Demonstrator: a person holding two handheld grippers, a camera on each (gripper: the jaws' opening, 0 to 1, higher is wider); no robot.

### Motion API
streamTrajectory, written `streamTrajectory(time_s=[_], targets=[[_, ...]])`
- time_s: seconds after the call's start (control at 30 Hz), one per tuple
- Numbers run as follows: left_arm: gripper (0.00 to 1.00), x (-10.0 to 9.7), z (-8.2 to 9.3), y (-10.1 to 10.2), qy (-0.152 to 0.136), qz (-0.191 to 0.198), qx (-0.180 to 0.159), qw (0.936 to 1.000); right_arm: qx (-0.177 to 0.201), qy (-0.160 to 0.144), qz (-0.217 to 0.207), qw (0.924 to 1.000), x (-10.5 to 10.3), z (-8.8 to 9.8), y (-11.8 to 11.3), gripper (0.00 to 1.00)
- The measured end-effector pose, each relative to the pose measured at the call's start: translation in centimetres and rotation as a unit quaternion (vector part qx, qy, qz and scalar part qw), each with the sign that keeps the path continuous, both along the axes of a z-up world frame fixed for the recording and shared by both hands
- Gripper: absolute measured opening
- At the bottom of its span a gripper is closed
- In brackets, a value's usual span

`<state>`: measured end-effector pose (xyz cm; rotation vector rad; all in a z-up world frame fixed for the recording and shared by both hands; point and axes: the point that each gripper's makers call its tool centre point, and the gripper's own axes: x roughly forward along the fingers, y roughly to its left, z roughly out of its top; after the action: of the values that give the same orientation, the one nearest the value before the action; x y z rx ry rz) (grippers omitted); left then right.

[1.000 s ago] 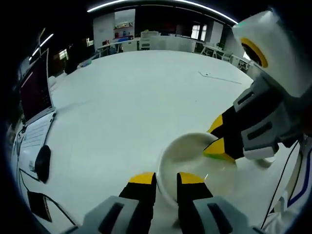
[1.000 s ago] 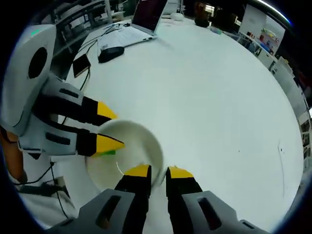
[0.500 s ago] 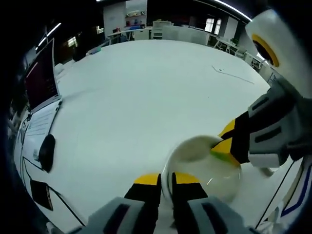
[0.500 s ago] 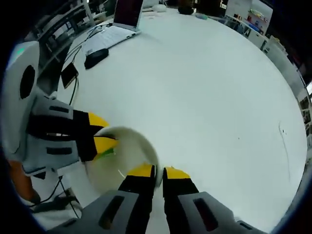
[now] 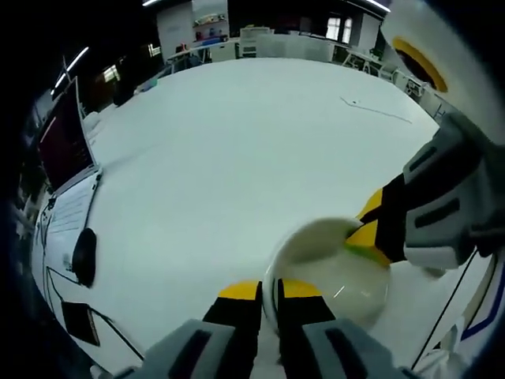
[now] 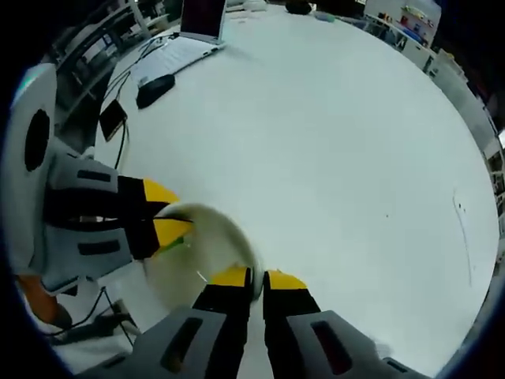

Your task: Tidy tabletop coffee trays, cups and spoons，present forward

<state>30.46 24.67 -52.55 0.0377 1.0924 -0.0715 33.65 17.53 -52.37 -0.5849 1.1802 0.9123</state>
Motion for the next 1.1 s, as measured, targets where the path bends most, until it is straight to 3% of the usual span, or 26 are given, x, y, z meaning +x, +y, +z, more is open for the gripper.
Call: streamTrajectory(time_s=[0.23,0.47,0.77,1.1], targets=[[0.09,0.3,1.3,-0.3,-0.009,0.001,-0.005,0.9999,0.005,-0.008,-0.002,1.0000,0.3,1.3,-0.4,0.06],[0.09,1.1,2.3,-1.9,-0.020,-0.014,-0.012,0.9996,0.003,-0.012,-0.015,0.9998,0.8,2.6,-2.3,0.06],[0.09,1.6,3.1,-4.4,-0.025,-0.041,-0.009,0.9988,-0.007,-0.004,-0.037,0.9993,0.8,3.3,-5.1,0.06],[0.09,2.5,3.7,-8.9,-0.029,-0.086,-0.010,0.9958,-0.012,-0.009,-0.072,0.9973,1.1,3.9,-9.8,0.06]])
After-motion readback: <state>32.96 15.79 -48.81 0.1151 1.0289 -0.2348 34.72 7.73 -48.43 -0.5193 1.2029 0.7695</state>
